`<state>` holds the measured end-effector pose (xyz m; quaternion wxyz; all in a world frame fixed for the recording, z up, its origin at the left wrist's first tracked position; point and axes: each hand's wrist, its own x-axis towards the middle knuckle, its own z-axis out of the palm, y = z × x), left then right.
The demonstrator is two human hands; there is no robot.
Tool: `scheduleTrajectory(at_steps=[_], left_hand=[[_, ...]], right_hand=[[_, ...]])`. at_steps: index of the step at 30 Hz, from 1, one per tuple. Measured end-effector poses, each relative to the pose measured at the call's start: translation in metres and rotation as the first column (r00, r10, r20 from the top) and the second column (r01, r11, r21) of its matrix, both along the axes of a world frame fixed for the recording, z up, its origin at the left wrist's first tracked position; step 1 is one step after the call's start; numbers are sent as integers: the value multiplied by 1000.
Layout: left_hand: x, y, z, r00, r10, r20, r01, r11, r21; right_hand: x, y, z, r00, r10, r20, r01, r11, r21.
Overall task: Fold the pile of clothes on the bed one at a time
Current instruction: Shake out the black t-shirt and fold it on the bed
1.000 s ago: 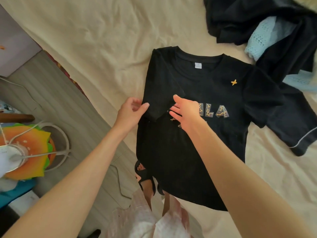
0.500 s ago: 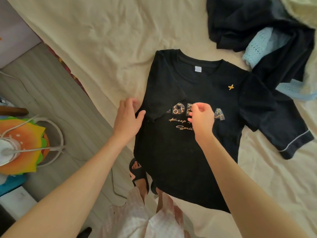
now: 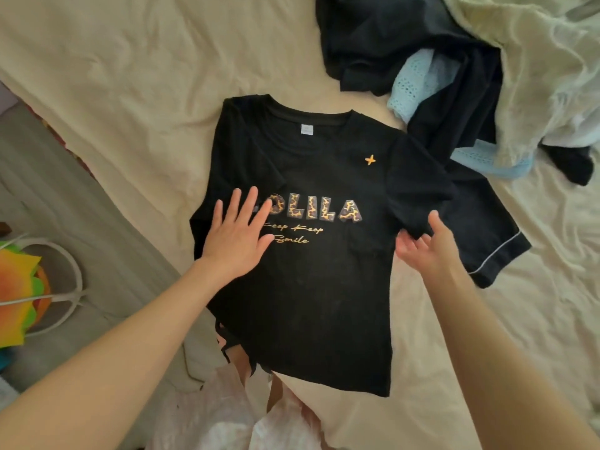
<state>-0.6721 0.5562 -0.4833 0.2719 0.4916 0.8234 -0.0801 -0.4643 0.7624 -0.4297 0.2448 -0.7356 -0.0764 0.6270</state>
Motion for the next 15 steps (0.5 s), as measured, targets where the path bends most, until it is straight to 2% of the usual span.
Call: scheduleTrajectory(at_steps=[1,2,3,4,5,6,7,8,9,10,11,12,13,15], left_hand=[[-1,1,1,1000,1,13,-1,1000,-7],[-2,2,3,999,19,40,-18,1000,-6],[-3,5,6,995,55,78,-56,998,4],[-3,9,10,986,114,122,-118,993,27],[-3,13,14,969,188,162,-200,978,66],[-2,18,18,945,266,189,-292,948,125],[0,23,23,916,343,210,-383,903,193],[2,29,27,877,418,238,-472,844,256],[3,35,32,827,486,284,-557,776,295],[5,41,37,770,539,341,-633,711,306],[6,47,41,715,572,401,-692,660,293],[6,55,44,670,584,459,-731,627,270],[5,62,46,636,578,512,-753,609,247],[4,79,49,604,547,580,-764,604,227]], right_hand=[[-2,7,0,998,-55,-28,54,998,-20],[-3,12,-1,1000,-24,-6,24,1000,-2],[-4,13,-3,990,90,113,-100,992,82],[-7,11,-6,930,182,318,-258,942,216],[-13,6,-5,853,183,488,-383,855,349],[-20,-2,-1,793,168,586,-498,733,463],[-25,-12,1,694,177,698,-662,538,522],[-28,-25,0,554,210,805,-821,294,489],[-27,-35,-4,415,226,881,-908,44,417],[-22,-45,-9,297,249,922,-927,-157,341],[-18,-51,-14,180,278,944,-916,-301,263],[-13,-57,-18,78,286,955,-895,-401,193],[-8,-60,-21,15,291,957,-880,-451,151],[1,-60,-25,8,303,953,-881,-450,150]])
